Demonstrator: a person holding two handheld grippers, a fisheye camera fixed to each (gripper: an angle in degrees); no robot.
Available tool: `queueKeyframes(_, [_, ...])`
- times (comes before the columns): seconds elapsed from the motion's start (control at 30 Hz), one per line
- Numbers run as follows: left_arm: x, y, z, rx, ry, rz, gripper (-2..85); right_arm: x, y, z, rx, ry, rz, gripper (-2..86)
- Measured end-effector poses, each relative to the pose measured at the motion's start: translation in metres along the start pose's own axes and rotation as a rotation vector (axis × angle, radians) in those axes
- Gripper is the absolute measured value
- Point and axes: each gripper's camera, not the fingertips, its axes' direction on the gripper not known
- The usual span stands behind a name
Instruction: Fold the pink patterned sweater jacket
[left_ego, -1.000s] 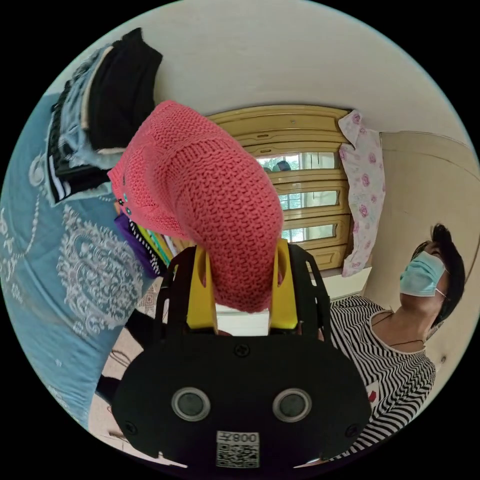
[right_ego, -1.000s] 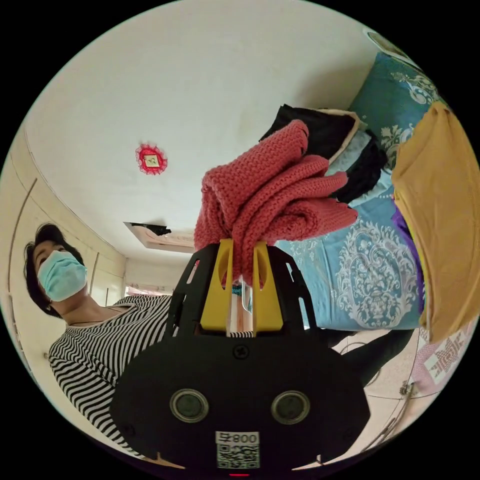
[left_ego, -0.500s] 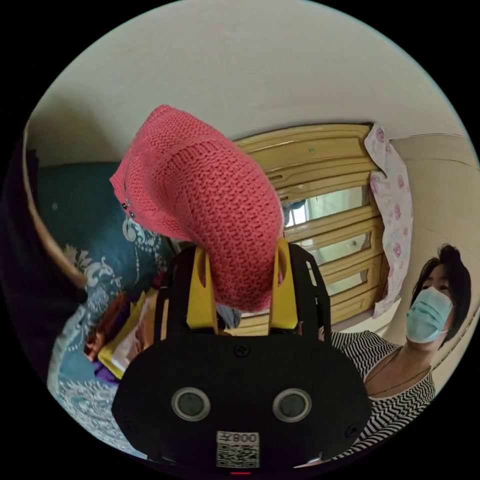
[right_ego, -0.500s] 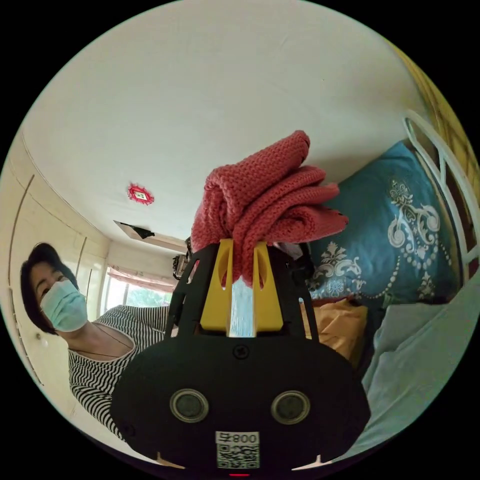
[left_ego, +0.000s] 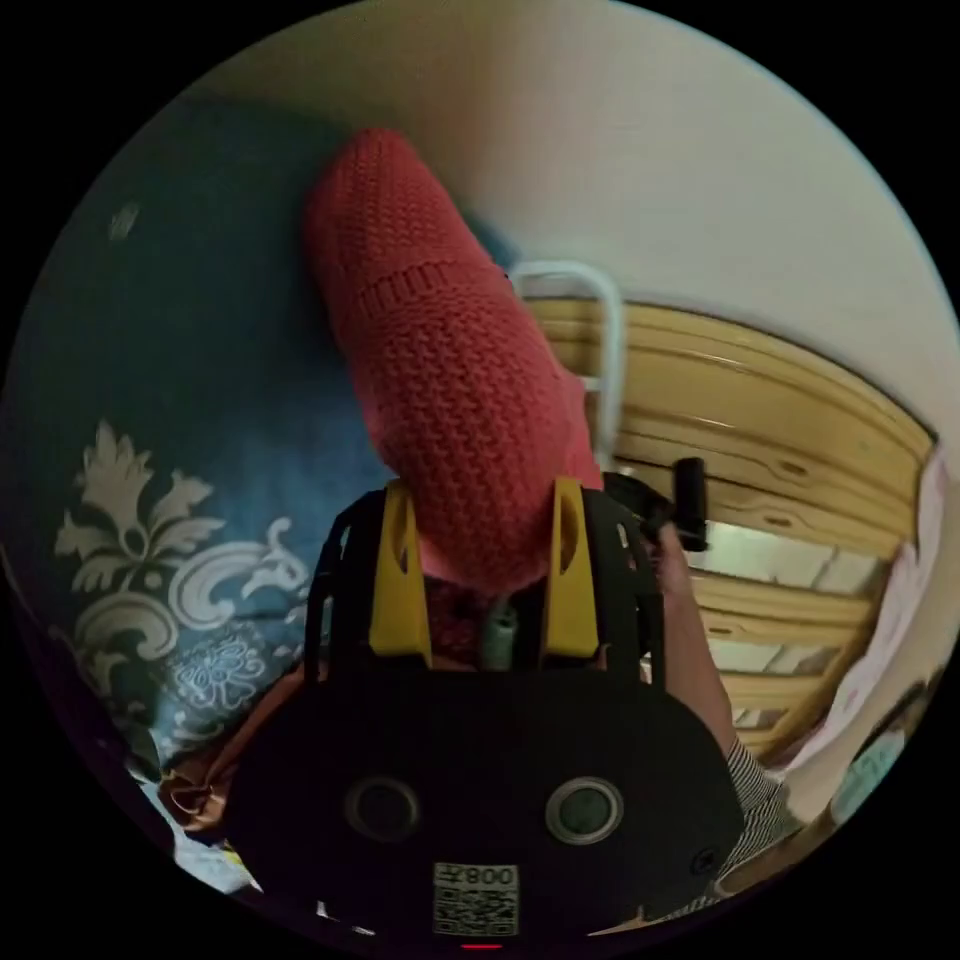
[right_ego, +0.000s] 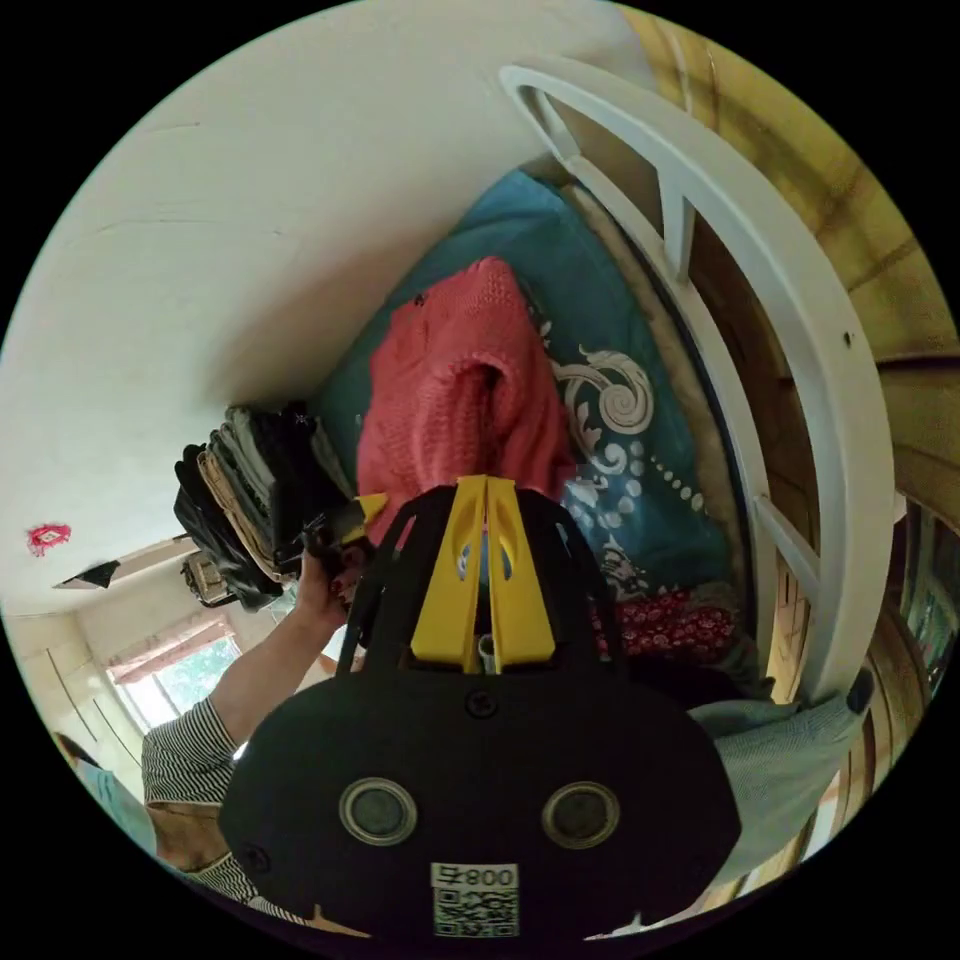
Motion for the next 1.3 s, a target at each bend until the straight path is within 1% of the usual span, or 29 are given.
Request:
queueKeyframes(0.03, [-0.015, -0.003, 0.019, -0.049, -0.095, -0.040, 17.7, 0.008, -0.009, 0.006, -0.012, 0.008, 0.011, 1.6])
queueKeyframes(0.07, [-0.017, -0.003, 0.028, -0.072, -0.116, -0.008, 17.5, 0.010, -0.017, 0.004, 0.008, 0.022, 0.000, 1.0])
queueKeyframes(0.1, [-0.019, -0.003, 0.040, -0.091, -0.115, 0.051, 17.4, 0.008, -0.020, 0.001, 0.020, 0.035, -0.017, 0.8])
queueKeyframes(0.17, [-0.028, -0.006, 0.051, -0.078, -0.074, 0.047, 17.3, -0.010, -0.029, -0.006, 0.061, 0.087, -0.122, 0.3])
queueKeyframes(0.23, [-0.035, -0.014, 0.062, -0.067, -0.044, 0.054, 17.4, -0.027, -0.037, 0.003, 0.030, 0.102, -0.204, 0.2])
queueKeyframes(0.3, [-0.032, -0.022, 0.074, -0.092, -0.065, 0.094, 17.4, -0.040, -0.049, 0.022, -0.016, 0.120, -0.250, 0.1])
queueKeyframes(0.4, [-0.027, -0.025, 0.087, -0.097, -0.100, 0.141, 16.8, -0.047, -0.077, 0.064, -0.110, 0.288, -0.257, 0.0])
queueKeyframes(0.43, [-0.024, -0.021, 0.088, -0.091, -0.129, 0.166, 16.1, -0.044, -0.087, 0.083, -0.155, 0.399, -0.265, 0.0])
queueKeyframes(0.47, [-0.022, -0.018, 0.088, -0.082, -0.147, 0.182, 15.7, -0.039, -0.097, 0.094, -0.185, 0.413, -0.245, 0.0])
queueKeyframes(0.53, [-0.010, -0.003, 0.085, -0.043, -0.207, 0.267, 13.6, -0.032, -0.110, 0.094, -0.167, 0.373, -0.194, 0.0])
queueKeyframes(0.57, [-0.005, 0.001, 0.084, -0.032, -0.229, 0.295, 13.1, -0.032, -0.115, 0.093, -0.167, 0.373, -0.203, 0.0])
queueKeyframes(0.6, [0.006, 0.009, 0.084, -0.013, -0.277, 0.367, 12.1, -0.032, -0.117, 0.092, -0.172, 0.377, -0.211, 0.0])
queueKeyframes(0.77, [0.051, 0.017, 0.116, -0.036, -0.385, 0.610, 8.8, -0.032, -0.130, 0.083, -0.167, 0.413, -0.212, 0.0])
queueKeyframes(0.8, [0.061, 0.015, 0.129, -0.041, -0.431, 0.656, 7.7, -0.034, -0.130, 0.082, -0.162, 0.422, -0.215, 0.0])
queueKeyframes(0.87, [0.067, 0.008, 0.157, -0.094, -0.525, 0.697, 5.4, -0.045, -0.127, 0.077, -0.148, 0.509, -0.264, 0.0])
queueKeyframes(0.93, [0.063, 0.000, 0.198, -0.189, -0.667, 0.758, 2.3, -0.050, -0.127, 0.080, -0.158, 0.577, -0.285, 0.0])
queueKeyframes(1.0, [0.062, 0.000, 0.219, -0.221, -0.699, 0.790, 1.3, -0.050, -0.128, 0.090, -0.172, 0.643, -0.295, 0.0])
queueKeyframes(1.1, [0.071, 0.011, 0.245, -0.241, -0.805, 0.862, 0.5, -0.054, -0.124, 0.101, -0.152, 0.768, -0.312, 0.0])
queueKeyframes(1.17, [0.071, 0.016, 0.255, -0.241, -0.831, 0.876, 0.4, -0.054, -0.117, 0.099, -0.112, 0.814, -0.318, 0.0])
queueKeyframes(1.3, [0.071, 0.014, 0.257, -0.269, -0.783, 0.806, 0.3, -0.044, -0.110, 0.082, -0.082, 0.766, -0.288, 0.0])
